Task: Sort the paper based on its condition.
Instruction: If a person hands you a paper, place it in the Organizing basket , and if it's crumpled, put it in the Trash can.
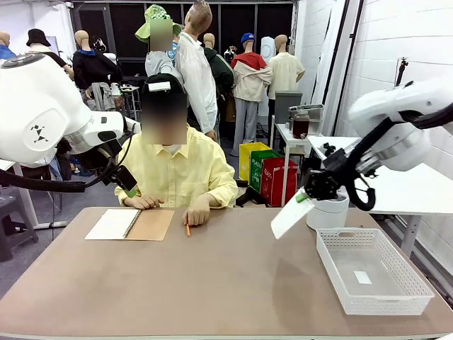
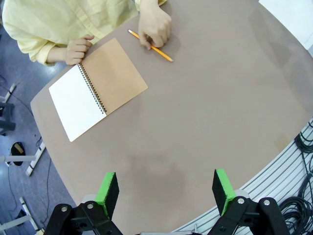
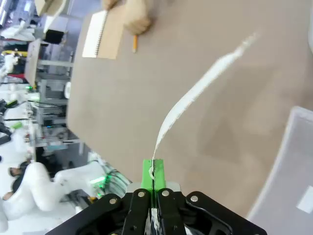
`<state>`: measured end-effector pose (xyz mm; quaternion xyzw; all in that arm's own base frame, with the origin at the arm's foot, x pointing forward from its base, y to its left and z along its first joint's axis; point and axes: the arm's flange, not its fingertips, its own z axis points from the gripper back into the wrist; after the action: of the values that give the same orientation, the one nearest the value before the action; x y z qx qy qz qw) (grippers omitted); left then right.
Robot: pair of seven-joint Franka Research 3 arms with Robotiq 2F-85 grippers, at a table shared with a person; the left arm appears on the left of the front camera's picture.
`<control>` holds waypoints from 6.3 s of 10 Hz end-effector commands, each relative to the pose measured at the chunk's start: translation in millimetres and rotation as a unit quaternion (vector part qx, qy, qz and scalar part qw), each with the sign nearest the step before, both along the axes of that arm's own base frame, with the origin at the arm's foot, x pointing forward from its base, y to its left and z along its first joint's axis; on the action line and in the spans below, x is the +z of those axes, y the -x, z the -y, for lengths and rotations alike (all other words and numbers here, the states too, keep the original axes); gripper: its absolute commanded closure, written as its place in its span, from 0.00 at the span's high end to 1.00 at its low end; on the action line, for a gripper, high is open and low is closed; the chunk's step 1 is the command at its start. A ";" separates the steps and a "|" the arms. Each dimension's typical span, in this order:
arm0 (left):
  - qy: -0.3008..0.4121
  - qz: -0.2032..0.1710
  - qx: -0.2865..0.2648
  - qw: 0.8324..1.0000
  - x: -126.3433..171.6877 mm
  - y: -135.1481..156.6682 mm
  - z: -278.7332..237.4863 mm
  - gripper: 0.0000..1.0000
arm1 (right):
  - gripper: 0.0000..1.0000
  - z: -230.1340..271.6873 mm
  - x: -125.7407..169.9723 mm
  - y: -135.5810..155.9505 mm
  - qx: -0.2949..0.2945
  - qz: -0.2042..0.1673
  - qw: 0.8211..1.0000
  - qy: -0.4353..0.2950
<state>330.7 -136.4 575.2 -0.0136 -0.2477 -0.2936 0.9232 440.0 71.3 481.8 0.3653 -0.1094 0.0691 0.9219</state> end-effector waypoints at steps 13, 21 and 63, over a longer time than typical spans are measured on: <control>0.004 0.003 0.000 1.000 -1.1 -0.5 -1.4 1.00 | 0.00 123.9 -60.6 64.3 -0.005 -0.014 0.979 0.205; 0.004 0.003 0.000 1.000 -1.1 -0.5 -1.4 1.00 | 0.00 135.7 -113.6 103.5 -0.127 -0.094 0.957 0.244; 0.004 0.003 0.000 1.000 -1.1 -0.5 -1.4 1.00 | 1.00 47.8 46.7 65.5 -0.081 -0.015 0.941 0.327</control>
<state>330.7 -136.5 575.2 -0.0132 -0.2477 -0.2936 0.9232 372.3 18.4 528.6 0.0385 -0.0813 -0.0152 0.9958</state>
